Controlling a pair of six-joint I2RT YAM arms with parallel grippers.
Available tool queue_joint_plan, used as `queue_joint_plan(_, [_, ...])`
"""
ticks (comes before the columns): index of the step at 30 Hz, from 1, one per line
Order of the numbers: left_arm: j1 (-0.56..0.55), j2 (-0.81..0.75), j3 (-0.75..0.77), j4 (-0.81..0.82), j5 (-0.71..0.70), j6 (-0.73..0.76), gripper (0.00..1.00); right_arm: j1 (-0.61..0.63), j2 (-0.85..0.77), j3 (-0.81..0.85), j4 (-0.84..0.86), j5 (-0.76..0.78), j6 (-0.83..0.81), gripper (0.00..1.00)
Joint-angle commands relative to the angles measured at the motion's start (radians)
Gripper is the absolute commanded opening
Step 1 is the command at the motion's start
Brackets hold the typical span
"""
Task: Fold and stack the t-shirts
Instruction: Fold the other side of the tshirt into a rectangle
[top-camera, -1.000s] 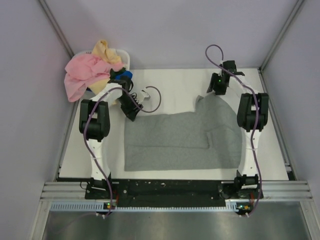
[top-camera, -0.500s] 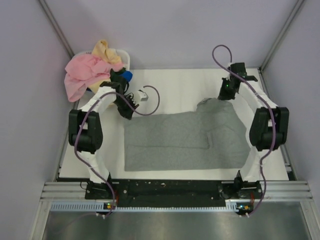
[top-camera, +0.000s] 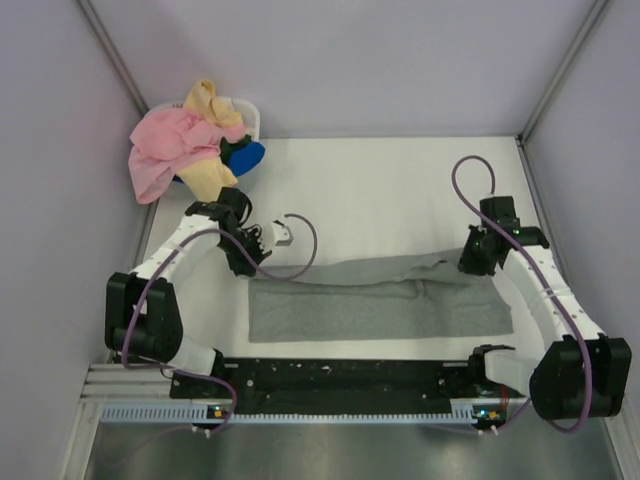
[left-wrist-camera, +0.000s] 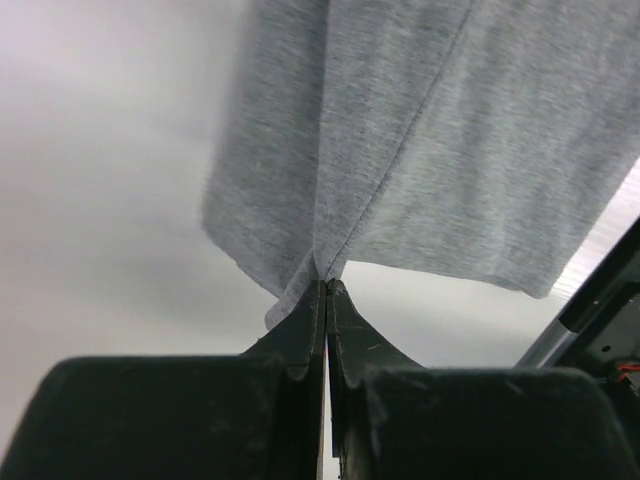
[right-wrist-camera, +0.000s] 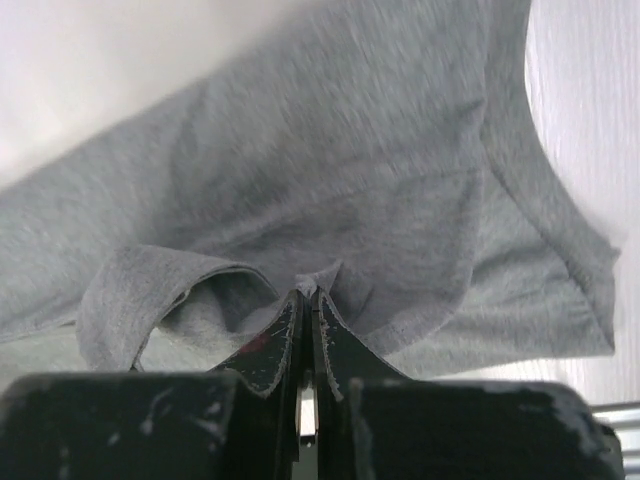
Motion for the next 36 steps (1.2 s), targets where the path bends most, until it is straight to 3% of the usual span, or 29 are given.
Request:
queue_joint_plan(1, [-0.017, -0.031, -0.08, 0.012, 0.033, 0.029, 0.0, 0.009, -0.019, -0.089, -0.002, 0.023, 0.105, 0.0])
queue_joint_plan(9, [-0.036, -0.014, -0.107, 0.044, 0.04, -0.014, 0.0, -0.035, -0.005, -0.085, 0.001, 0.15, 0.114, 0.0])
queue_joint_plan(16, [-0.037, -0.013, 0.02, 0.286, -0.102, -0.155, 0.0, -0.082, 0.159, 0.18, 0.111, 0.22, -0.015, 0.0])
queue_joint_plan(21, [-0.057, 0.045, 0.104, 0.273, -0.102, -0.171, 0.0, -0.08, 0.276, 0.313, 0.082, 0.199, -0.049, 0.0])
queue_joint_plan(26, [-0.085, -0.002, 0.003, 0.247, -0.095, -0.128, 0.0, -0.083, 0.222, 0.236, 0.022, 0.25, -0.039, 0.0])
queue_joint_plan(31, [-0.102, -0.054, -0.09, 0.157, -0.061, -0.06, 0.0, -0.088, 0.135, 0.083, -0.004, 0.196, -0.007, 0.0])
queue_joint_plan(36, [-0.102, -0.05, -0.139, 0.107, -0.073, -0.028, 0.0, -0.089, 0.142, -0.034, -0.015, 0.204, 0.031, 0.0])
